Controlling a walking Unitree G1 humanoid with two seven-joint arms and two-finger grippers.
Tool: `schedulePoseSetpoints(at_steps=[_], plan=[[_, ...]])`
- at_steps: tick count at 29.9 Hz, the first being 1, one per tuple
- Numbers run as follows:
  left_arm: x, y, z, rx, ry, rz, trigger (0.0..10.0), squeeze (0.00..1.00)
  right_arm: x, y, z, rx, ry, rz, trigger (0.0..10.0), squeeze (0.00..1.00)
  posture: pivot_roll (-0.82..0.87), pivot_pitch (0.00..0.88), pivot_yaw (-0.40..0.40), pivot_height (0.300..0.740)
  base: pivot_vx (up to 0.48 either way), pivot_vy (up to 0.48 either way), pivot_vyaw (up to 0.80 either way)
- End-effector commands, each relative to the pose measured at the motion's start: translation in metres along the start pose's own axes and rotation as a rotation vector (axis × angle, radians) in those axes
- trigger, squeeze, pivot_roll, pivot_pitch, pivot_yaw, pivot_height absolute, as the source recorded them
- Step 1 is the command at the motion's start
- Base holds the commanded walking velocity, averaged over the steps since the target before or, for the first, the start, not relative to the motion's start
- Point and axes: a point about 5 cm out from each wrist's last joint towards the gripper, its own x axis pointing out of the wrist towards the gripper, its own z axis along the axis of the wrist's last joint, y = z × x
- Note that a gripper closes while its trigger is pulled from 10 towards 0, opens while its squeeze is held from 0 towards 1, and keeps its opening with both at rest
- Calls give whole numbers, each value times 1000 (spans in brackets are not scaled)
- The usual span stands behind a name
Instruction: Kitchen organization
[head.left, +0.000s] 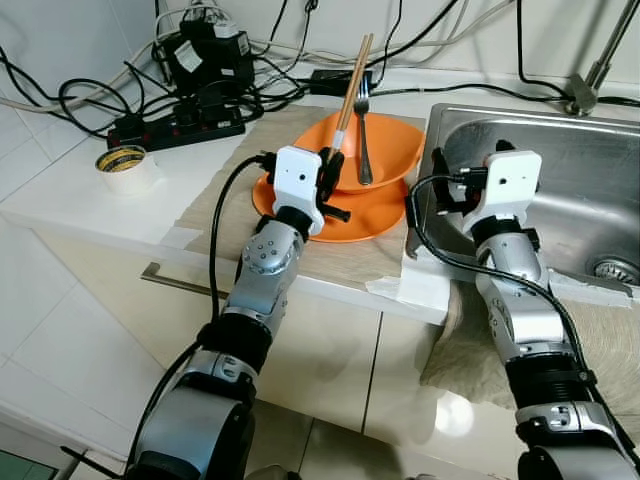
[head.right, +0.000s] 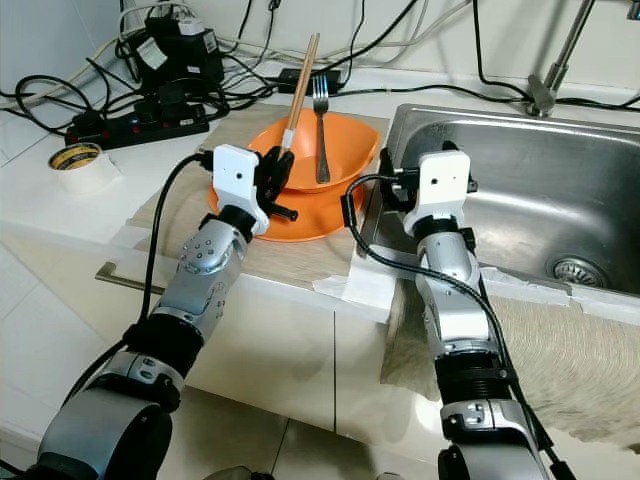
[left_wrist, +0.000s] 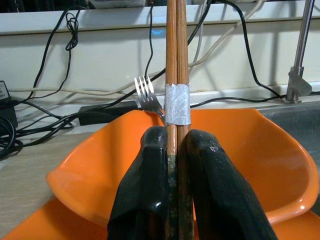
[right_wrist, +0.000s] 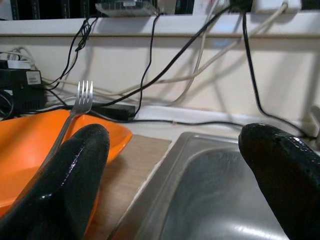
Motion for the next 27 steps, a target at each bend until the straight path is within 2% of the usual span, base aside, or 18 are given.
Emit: schedulePoseSetpoints(at_steps=[1, 13, 16, 22, 26, 27], plan=[[6, -1, 13, 27, -48, -22, 0, 0, 5, 1, 7, 42, -12, 10, 10000, 0, -103, 0, 62, 740, 0, 0, 0], [9, -12, 26, -2, -91, -87, 0, 0, 9, 10, 12, 111, -3, 79, 10000, 0, -94, 0, 59, 740, 0, 0, 0], [10, -17, 30, -11, -106, -106, 0, 0, 12, 12, 18, 176, -8, 95, 10000, 0, -94, 0, 59, 740, 0, 0, 0], [8, -15, 25, -15, -83, -108, 0, 0, 15, 14, 28, 278, -17, 126, 10000, 0, -94, 0, 59, 740, 0, 0, 0], [8, -16, 24, -17, -72, -110, 0, 0, 17, 10, 37, 375, -24, 143, 10000, 0, -94, 0, 55, 740, 0, 0, 0], [8, -16, 24, -17, -72, -110, 0, 0, 17, 10, 37, 375, -24, 143, 10000, 0, -94, 0, 55, 740, 0, 0, 0]])
